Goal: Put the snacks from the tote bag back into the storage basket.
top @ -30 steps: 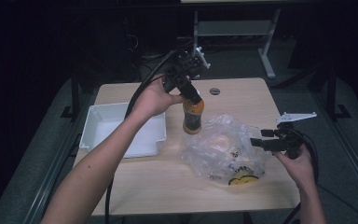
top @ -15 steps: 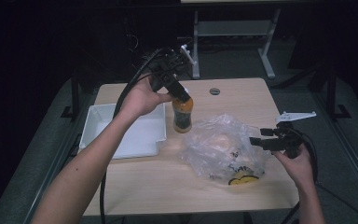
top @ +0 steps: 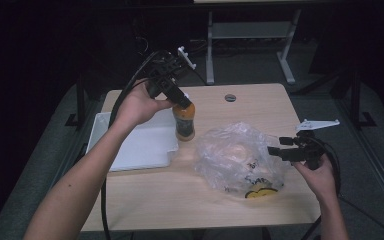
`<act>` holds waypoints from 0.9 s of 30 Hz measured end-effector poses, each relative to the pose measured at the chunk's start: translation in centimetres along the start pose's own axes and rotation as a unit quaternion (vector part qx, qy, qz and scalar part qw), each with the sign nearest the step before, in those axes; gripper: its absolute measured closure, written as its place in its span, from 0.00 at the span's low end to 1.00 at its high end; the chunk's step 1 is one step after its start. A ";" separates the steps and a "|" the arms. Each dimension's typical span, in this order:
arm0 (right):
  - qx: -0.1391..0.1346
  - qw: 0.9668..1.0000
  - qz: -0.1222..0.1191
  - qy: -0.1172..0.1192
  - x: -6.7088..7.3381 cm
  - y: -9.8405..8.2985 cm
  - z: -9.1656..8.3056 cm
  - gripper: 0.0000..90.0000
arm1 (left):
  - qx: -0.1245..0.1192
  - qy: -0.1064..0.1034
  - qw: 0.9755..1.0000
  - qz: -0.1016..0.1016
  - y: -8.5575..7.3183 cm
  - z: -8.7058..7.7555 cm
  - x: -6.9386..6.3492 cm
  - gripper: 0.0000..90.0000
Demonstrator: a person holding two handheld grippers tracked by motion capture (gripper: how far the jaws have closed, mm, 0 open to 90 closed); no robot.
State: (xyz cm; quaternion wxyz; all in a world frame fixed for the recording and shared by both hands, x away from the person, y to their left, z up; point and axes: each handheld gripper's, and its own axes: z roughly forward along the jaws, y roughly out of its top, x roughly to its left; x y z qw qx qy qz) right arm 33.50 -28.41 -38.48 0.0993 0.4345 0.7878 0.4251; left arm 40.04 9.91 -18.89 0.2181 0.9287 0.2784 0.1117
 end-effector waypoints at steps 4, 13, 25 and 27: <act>-0.001 1.000 -0.001 -0.001 0.0 0.0 -0.1 0.34 | -0.001 -0.003 1.000 -0.008 -0.7 -0.2 0.4 0.66; 0.000 1.000 -0.002 -0.001 0.0 0.0 0.1 0.34 | 0.006 0.008 1.000 -0.024 -2.0 -0.7 1.2 0.66; -0.001 1.000 0.000 -0.003 0.0 -0.1 0.0 0.34 | 0.010 0.017 0.998 -0.054 -4.4 -0.6 3.2 0.66; 0.001 1.000 0.000 -0.003 0.0 0.0 0.1 0.34 | 0.013 0.017 0.998 -0.056 -4.7 -0.4 3.4 0.66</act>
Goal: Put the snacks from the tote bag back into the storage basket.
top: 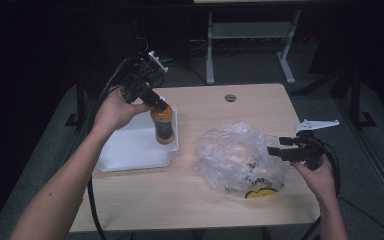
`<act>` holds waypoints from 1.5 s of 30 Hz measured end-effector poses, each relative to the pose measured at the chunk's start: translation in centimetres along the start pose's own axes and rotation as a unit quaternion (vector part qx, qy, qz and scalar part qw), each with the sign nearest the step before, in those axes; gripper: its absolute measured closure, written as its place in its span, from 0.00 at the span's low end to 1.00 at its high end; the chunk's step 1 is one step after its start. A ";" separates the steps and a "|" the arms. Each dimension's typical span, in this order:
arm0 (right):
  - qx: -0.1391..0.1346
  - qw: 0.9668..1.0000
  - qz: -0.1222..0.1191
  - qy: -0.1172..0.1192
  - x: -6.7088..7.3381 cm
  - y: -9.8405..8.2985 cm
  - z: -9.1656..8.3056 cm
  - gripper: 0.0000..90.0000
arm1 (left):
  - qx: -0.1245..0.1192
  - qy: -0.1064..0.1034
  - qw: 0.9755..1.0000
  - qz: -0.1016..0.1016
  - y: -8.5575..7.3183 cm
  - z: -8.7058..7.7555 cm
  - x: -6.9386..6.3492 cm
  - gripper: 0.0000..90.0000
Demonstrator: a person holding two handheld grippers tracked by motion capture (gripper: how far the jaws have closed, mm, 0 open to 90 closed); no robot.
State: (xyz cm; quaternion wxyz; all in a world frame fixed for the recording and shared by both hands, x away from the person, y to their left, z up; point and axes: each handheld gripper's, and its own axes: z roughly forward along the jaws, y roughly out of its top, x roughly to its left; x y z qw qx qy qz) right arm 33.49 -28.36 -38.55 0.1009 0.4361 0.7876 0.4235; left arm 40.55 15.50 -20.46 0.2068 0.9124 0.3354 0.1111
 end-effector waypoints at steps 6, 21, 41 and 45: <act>0.000 1.000 0.001 -0.001 0.1 0.0 0.0 0.34 | 0.003 -0.004 1.000 -0.010 -0.6 0.5 0.6 0.66; 0.001 1.000 -0.001 0.000 0.1 0.0 0.0 0.34 | 0.021 -0.007 1.000 -0.020 -1.7 3.0 1.2 0.66; -0.004 1.000 -0.001 0.000 0.1 0.1 -0.1 0.34 | 0.038 -0.008 0.999 -0.030 -2.7 6.7 0.8 0.66; -0.003 1.000 -0.002 0.000 0.1 0.1 -0.1 0.34 | 0.046 -0.008 0.999 -0.025 -2.8 7.1 0.8 0.66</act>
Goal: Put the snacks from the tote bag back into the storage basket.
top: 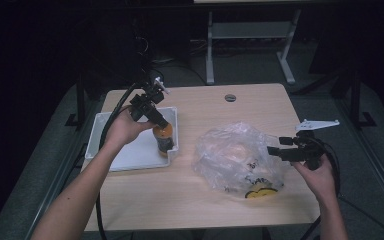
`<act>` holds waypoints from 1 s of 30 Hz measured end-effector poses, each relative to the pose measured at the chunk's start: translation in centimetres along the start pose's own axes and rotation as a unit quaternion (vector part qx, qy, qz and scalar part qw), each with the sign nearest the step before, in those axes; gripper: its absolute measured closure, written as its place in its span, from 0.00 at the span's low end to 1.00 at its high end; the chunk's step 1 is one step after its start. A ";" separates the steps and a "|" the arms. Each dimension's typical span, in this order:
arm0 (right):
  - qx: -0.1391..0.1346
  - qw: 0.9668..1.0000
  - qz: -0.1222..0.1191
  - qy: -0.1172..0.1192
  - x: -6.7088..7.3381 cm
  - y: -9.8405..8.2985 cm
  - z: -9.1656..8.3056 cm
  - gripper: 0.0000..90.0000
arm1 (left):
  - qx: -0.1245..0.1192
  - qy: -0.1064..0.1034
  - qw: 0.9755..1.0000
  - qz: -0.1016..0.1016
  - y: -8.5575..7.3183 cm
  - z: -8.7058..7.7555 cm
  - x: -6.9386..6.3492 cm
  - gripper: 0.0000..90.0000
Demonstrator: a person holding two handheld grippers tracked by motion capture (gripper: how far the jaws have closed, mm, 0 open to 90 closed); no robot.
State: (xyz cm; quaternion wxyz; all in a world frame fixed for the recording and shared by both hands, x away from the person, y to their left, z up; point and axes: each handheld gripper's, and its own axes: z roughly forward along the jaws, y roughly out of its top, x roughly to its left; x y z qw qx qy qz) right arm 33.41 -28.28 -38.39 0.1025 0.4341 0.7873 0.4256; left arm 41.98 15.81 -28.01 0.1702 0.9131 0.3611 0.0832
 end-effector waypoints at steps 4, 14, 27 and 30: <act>-0.001 1.000 0.000 -0.001 0.0 0.0 0.0 0.34 | -0.003 0.001 1.000 -0.007 -0.3 0.5 0.1 0.66; 0.002 1.000 -0.005 0.001 0.1 0.0 0.1 0.34 | 0.003 -0.001 1.000 -0.011 -0.4 1.3 0.0 0.66; 0.001 1.000 -0.004 0.002 0.1 0.0 0.2 0.34 | 0.007 -0.005 1.000 -0.012 -0.9 1.7 0.0 0.66; 0.003 1.000 -0.001 0.003 0.2 0.0 0.2 0.34 | 0.002 -0.007 1.000 -0.014 -1.0 1.7 0.0 0.66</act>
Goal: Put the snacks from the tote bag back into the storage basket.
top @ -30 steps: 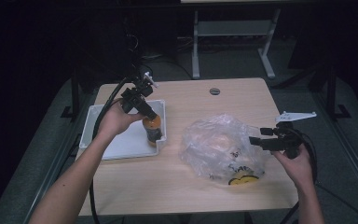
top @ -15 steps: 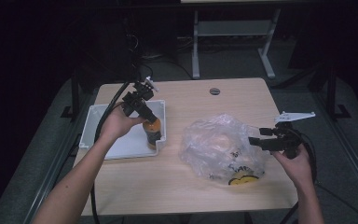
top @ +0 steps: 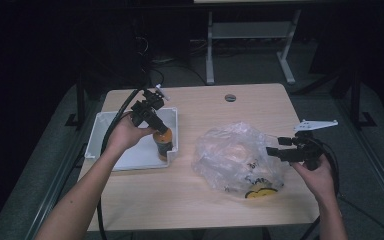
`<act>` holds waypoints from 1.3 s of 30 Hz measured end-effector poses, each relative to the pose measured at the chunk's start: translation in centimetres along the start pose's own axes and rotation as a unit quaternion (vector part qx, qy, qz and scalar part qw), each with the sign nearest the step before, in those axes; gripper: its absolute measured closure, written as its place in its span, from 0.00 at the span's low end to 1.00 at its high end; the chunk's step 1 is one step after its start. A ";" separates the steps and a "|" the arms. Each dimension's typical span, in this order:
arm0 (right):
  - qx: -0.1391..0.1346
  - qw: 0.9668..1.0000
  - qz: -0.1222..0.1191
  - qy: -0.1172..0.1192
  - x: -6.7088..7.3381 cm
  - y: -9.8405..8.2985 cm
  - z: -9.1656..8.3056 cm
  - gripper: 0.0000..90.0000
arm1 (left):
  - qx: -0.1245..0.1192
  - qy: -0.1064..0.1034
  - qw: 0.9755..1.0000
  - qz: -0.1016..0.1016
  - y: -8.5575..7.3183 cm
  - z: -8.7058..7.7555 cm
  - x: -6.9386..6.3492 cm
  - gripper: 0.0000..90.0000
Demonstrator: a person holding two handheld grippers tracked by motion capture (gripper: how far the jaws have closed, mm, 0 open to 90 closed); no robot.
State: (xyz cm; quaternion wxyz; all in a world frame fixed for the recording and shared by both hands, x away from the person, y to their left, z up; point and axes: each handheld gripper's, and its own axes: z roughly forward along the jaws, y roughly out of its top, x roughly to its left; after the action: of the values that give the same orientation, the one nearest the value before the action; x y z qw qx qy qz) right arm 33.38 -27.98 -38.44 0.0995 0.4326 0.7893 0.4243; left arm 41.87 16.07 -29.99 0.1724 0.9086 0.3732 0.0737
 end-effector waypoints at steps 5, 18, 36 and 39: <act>0.000 1.000 0.000 0.000 -0.1 -0.1 0.0 0.34 | 0.002 -0.002 1.000 0.006 -0.1 0.0 0.2 0.66; 0.000 1.000 0.004 0.003 -0.5 -0.6 0.0 0.33 | -0.006 -0.016 1.000 -0.003 -0.1 0.1 0.5 0.64; -0.002 1.000 0.004 -0.001 -0.4 -0.6 -0.3 0.33 | -0.011 -0.017 1.000 -0.005 -0.3 -0.4 0.7 0.56; -0.001 1.000 0.008 -0.002 -0.5 -0.7 -0.4 0.33 | -0.012 -0.019 1.000 -0.009 -0.3 -0.6 0.7 0.51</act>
State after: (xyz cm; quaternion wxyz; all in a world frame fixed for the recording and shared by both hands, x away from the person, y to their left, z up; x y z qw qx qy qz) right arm 33.05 -28.76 -38.81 0.0982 0.4397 0.7851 0.4250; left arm 42.03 16.87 -29.53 0.1912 0.9042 0.3773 0.0595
